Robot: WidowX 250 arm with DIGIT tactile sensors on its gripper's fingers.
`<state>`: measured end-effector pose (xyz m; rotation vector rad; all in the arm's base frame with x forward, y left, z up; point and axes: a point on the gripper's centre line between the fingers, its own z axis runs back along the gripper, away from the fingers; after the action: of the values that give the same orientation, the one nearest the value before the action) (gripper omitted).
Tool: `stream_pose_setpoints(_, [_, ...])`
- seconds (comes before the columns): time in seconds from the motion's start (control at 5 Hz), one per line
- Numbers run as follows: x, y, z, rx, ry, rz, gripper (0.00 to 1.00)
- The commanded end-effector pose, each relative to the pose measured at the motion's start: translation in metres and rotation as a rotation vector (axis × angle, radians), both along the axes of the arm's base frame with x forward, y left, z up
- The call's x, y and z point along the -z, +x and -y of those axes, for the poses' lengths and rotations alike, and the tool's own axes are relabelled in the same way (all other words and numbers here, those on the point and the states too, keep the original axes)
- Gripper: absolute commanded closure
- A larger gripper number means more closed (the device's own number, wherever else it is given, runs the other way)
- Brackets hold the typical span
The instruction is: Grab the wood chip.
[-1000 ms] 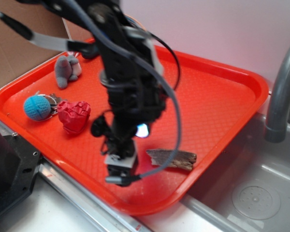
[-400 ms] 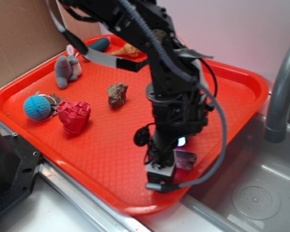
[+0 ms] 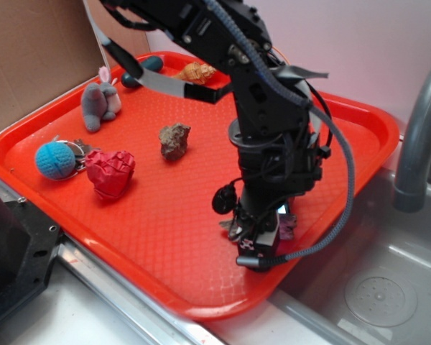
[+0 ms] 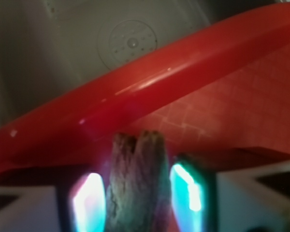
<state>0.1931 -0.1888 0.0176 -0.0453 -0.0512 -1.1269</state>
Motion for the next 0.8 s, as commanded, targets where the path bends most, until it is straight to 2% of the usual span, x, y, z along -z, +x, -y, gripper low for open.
stream_pose_setpoints(0.0, [-0.024, -0.057, -0.054, -0.272, 0.012, -0.093, 1.0])
stream_pose_setpoints(0.2, [-0.053, -0.082, -0.091, -0.522, 0.026, -0.117, 1.0])
stream_pose_setpoints(0.4, [-0.078, -0.09, -0.13, -0.774, 0.028, -0.09, 1.0])
stream_pose_setpoints(0.6, [-0.102, -0.072, -0.14, -0.947, 0.023, -0.042, 1.0])
